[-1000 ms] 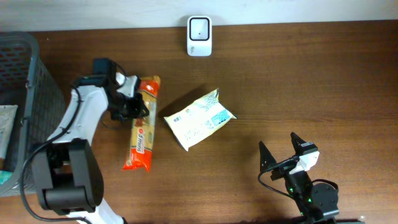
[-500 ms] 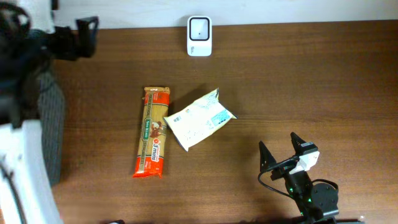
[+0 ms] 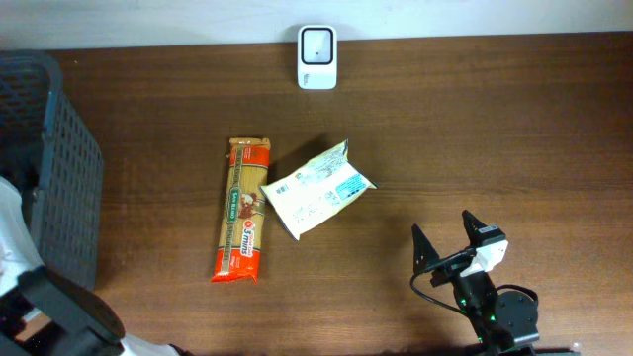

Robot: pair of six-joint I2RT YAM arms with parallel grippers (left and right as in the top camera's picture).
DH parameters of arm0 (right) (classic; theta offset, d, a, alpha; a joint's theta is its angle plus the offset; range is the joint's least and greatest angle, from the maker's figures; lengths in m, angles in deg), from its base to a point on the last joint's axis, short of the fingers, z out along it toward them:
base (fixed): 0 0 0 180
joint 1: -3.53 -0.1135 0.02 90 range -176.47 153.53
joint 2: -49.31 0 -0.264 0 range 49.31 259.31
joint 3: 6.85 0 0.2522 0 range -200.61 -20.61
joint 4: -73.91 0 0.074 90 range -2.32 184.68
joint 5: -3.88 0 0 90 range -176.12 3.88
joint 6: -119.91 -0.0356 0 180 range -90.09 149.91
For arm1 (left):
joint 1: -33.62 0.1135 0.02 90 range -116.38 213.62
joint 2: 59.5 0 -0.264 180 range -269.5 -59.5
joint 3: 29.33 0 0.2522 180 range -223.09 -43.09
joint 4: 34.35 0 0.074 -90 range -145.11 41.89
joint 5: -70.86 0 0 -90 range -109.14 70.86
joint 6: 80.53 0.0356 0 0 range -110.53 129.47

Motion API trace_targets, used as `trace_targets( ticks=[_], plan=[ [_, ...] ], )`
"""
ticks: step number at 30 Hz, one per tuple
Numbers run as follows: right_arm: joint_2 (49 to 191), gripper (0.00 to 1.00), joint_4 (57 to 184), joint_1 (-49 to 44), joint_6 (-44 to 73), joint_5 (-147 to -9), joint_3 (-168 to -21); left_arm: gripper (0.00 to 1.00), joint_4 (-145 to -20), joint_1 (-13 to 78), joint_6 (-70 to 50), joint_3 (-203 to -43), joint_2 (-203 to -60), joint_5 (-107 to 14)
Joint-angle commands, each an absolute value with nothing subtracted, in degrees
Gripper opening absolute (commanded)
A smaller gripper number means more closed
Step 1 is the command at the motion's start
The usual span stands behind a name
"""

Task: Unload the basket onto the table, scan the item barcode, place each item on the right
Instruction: 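Grasp the white tube from the basket and lay it beside the pasta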

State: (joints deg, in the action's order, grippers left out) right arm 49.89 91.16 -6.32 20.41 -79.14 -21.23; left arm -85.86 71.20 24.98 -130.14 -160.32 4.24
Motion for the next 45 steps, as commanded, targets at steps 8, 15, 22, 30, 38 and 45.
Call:
trace_targets(
  ticks=[8, 15, 22, 30, 38, 45],
  plan=[
    [49.5, 0.99, 91.38, -6.65, 19.98, -79.23, -20.93, 0.95, -80.49, 78.96, 36.17, -128.08, -175.31, -6.32],
    [49.5, 0.99, 91.38, -6.65, 19.95, -79.23, -20.93, 0.89, -80.75, 81.54, 36.17, -128.08, -179.84, -6.34],
    [49.5, 0.99, 91.38, -6.65, 19.98, -79.23, -20.93, 0.09, -82.5, 81.62, 36.13, -128.11, -180.25, -10.85],
    [49.5, 0.99, 91.38, -6.65, 19.98, -79.23, -20.93, 0.0, -80.86, 81.62, 17.57, -135.1, -161.74, -32.53],
    [49.5, 0.99, 91.38, -6.65, 19.98, -79.23, -20.93, 0.0, -82.94, 69.78, 1.83, -138.18, -142.11, -60.26],
    [49.5, 0.99, 91.38, -6.65, 19.98, -79.23, -20.93, 0.0, -101.08, 36.82, 9.09, -124.04, -153.11, -17.51]
  ],
)
